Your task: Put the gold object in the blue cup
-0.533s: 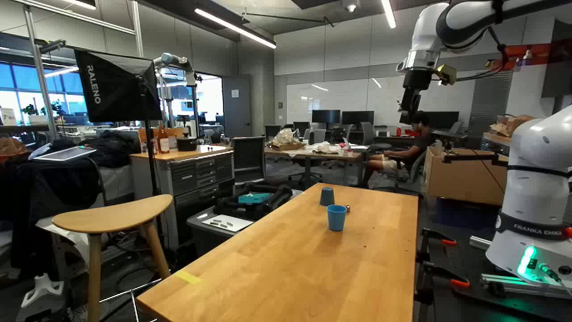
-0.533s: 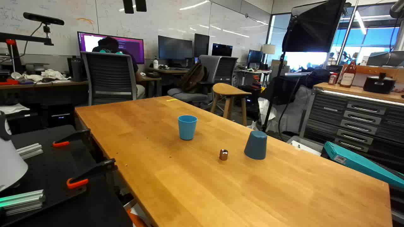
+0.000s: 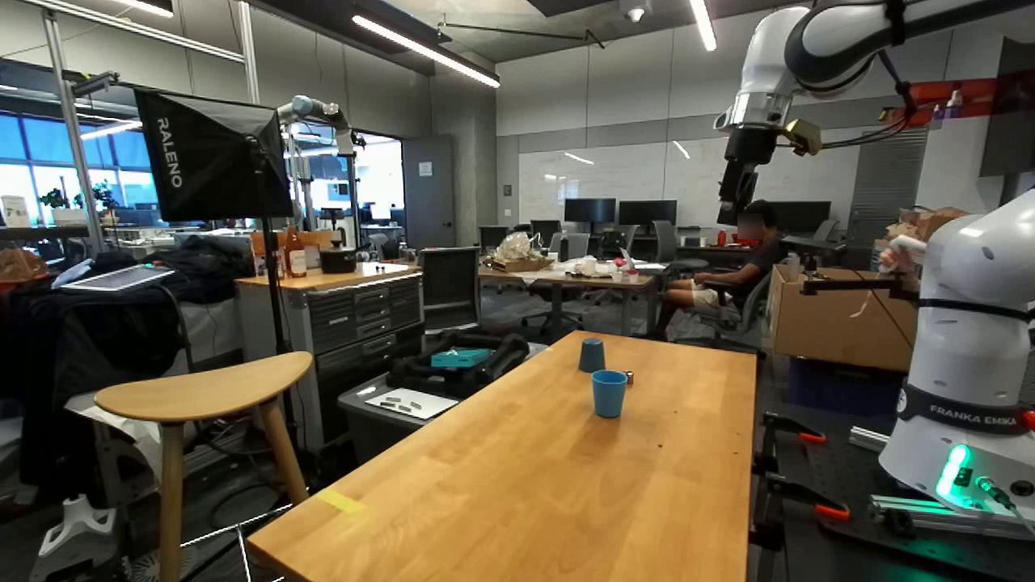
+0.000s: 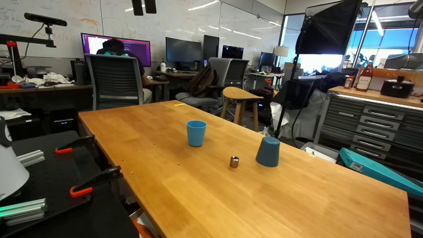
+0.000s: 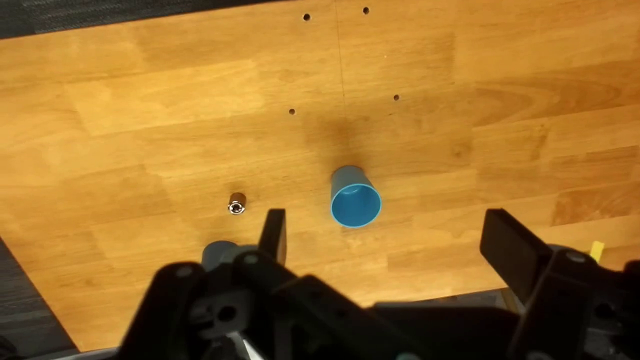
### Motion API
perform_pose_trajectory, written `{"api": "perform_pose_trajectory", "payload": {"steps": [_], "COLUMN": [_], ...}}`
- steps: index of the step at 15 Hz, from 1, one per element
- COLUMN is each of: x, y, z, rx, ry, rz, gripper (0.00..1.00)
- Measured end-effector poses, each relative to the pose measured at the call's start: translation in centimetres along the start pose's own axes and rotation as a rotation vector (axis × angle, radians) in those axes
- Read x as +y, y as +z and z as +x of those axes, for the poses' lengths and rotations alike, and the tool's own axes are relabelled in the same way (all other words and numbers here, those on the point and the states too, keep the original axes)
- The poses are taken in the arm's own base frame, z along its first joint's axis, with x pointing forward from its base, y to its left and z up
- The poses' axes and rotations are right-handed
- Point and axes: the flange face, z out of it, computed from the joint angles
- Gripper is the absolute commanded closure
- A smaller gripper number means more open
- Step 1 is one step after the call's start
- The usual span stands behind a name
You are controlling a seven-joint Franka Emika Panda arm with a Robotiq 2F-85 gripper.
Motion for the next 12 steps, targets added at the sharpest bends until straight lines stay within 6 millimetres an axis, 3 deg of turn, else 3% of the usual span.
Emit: {"api": "perform_pose_trajectory", "payload": {"steps": [4,12], "x": [1.1,7.8], "y": [5.0,16.7], "z": [4.6,12.6], "rx": [0.006,-0.164], "ry": [0.113,0.406], "rz": [-0.043,-0.16], "gripper": [0.0,0.0]}}
